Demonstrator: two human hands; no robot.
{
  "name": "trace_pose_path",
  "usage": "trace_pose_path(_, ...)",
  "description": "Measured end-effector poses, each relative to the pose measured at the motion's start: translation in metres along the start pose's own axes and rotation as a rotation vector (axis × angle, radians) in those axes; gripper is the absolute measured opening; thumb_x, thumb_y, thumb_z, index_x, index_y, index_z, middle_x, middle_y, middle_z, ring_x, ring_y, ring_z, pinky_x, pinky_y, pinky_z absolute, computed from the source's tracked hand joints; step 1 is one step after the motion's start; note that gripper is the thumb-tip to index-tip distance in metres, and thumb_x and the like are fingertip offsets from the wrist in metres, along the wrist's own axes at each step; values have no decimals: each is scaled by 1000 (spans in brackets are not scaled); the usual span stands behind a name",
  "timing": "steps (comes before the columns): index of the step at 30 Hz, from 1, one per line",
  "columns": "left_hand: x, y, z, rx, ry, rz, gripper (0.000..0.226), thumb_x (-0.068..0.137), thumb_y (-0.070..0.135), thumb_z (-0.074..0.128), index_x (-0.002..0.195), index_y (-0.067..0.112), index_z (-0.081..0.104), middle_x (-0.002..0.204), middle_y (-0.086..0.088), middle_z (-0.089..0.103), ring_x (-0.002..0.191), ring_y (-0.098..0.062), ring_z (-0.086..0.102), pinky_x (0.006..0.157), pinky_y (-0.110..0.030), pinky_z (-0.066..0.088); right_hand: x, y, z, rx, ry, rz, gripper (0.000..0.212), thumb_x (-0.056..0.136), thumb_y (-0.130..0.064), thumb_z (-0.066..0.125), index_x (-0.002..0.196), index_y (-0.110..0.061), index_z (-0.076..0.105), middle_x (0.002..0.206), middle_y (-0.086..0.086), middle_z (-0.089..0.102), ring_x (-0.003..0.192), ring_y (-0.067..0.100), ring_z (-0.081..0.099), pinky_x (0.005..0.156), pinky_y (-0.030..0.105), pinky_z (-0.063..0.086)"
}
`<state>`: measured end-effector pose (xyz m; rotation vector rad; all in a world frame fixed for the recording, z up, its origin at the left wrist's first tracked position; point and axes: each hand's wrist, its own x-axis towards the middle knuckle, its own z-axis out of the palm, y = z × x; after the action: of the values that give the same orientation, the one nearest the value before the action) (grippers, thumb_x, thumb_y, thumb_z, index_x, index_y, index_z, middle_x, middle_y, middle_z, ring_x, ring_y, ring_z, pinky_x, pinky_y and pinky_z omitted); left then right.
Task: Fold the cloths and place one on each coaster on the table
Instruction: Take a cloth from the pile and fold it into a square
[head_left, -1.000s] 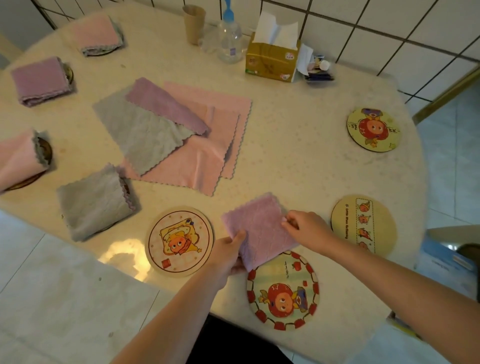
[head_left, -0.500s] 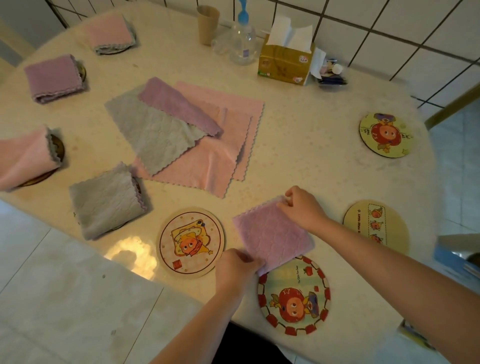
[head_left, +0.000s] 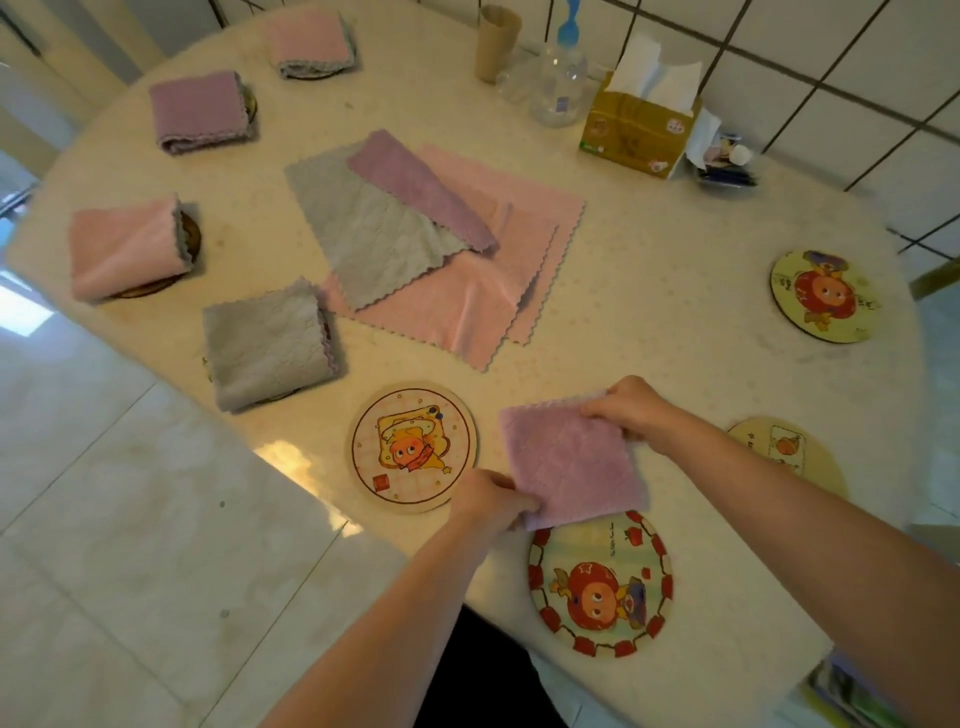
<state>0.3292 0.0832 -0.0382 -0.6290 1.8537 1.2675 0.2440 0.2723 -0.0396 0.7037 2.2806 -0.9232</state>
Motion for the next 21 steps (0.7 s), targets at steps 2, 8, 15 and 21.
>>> trace_pose_path(2, -6, -1, -4, -77, -49, 5, 14, 72, 8, 77, 68, 10, 63, 54, -2, 58, 41, -6, 50, 40, -14, 39, -3, -2, 0, 3, 11, -48, 30, 77, -17, 67, 62, -16, 40, 59, 2, 36, 51, 15, 37, 47, 26, 25)
trace_pose_path(8, -22, -25, -29, -264, -5, 103, 23, 70, 5, 74, 67, 14, 53, 64, -5, 54, 65, -19, 49, 65, -28, 43, -24, -35, 14, 99, -49, -173, 18, 84, -23, 62, 84, -14, 46, 73, 2, 44, 60, 14, 41, 49, 26, 31)
trace_pose_path(15, -30, -62, -85, -443, 210, 114, 15, 71, 9, 75, 73, 13, 60, 68, -4, 62, 69, -18, 55, 69, -30, 44, -40, -94, 59, 203, -128, -396, 21, 83, -17, 68, 95, -11, 53, 75, -2, 50, 65, 7, 48, 55, 18, 39)
trace_pose_path(21, -18, -84, -112, -493, 341, 68, 16, 74, 16, 76, 77, 10, 62, 66, -3, 66, 68, -19, 59, 75, -37, 54, -35, -119, 99, 194, -65, -470, 22, 83, -11, 67, 100, -11, 53, 79, -6, 51, 76, 14, 52, 66, 25, 45)
